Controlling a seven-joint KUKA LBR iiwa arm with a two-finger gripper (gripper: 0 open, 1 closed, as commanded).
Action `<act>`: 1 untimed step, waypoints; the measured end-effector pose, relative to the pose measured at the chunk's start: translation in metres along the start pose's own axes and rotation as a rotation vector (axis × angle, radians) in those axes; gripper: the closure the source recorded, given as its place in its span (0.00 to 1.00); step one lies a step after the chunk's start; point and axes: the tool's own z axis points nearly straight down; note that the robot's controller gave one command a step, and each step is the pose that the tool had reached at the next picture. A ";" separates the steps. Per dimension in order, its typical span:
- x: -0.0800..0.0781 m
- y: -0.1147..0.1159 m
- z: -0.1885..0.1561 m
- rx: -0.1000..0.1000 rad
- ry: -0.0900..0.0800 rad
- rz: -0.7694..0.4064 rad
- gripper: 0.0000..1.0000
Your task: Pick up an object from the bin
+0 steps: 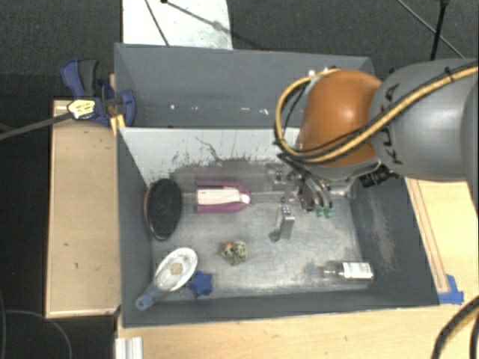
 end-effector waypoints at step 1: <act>0.070 0.076 0.091 -0.001 0.013 0.032 0.00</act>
Offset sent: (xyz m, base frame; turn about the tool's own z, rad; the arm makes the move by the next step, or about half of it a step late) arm -0.0646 0.0712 -0.0867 0.0394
